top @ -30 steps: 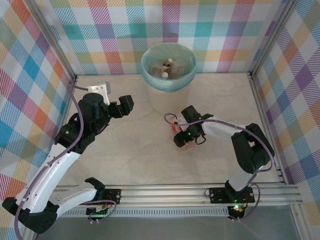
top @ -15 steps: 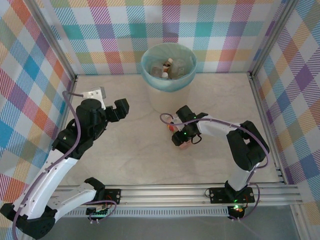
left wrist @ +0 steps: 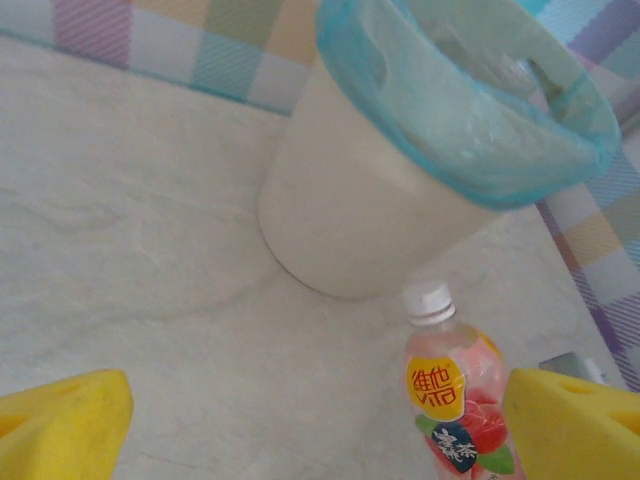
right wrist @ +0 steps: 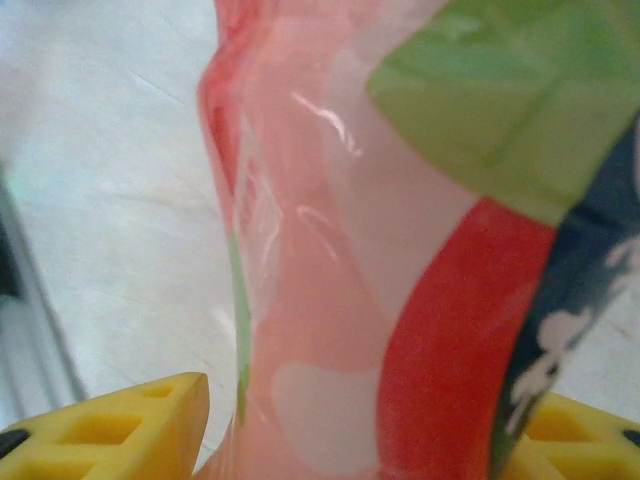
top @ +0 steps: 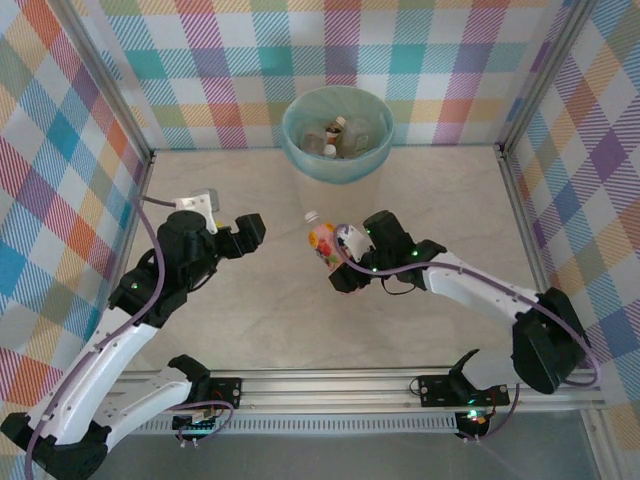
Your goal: Put the plastic bottles in the bin
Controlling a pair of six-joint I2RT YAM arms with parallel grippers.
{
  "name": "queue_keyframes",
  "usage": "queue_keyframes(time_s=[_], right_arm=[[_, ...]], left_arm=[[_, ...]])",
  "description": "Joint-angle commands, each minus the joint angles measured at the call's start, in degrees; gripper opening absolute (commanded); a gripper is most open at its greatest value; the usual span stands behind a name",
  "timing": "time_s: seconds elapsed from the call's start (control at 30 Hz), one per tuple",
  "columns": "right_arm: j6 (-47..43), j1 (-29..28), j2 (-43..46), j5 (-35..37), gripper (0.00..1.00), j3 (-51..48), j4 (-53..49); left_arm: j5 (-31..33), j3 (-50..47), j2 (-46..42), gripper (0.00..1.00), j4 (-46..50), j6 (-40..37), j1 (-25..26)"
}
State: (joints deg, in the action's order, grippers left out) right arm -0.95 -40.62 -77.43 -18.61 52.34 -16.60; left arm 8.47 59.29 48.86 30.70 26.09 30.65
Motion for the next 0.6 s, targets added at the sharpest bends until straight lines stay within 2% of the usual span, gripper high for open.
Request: queue_keyframes(time_s=[0.0,0.17,0.33,0.43,0.57], right_arm=[[0.8,-0.9,2.89,-9.02,0.51,-1.65,9.1],[0.47,-2.37,4.64,-13.17,0.51,-2.5,13.46],[0.73,-3.82,4.68,-16.46,0.52,-3.21,16.59],[0.49,-4.79,4.14,-17.5,0.52,-3.44,17.74],[-0.1,-5.6,3.69,-18.04,0.52,-3.14,17.81]], left_arm=[[-9.55,-0.81,1.88,0.9,-5.57,3.05,0.19],[-18.27,-0.54,5.5,0.84,-10.22,5.25,0.2],[-25.61,-0.14,9.29,0.73,-12.07,6.2,0.2],[-27.26,0.26,10.58,0.69,-11.82,6.42,0.2],[-24.47,0.59,10.07,0.64,-9.77,5.7,0.22]])
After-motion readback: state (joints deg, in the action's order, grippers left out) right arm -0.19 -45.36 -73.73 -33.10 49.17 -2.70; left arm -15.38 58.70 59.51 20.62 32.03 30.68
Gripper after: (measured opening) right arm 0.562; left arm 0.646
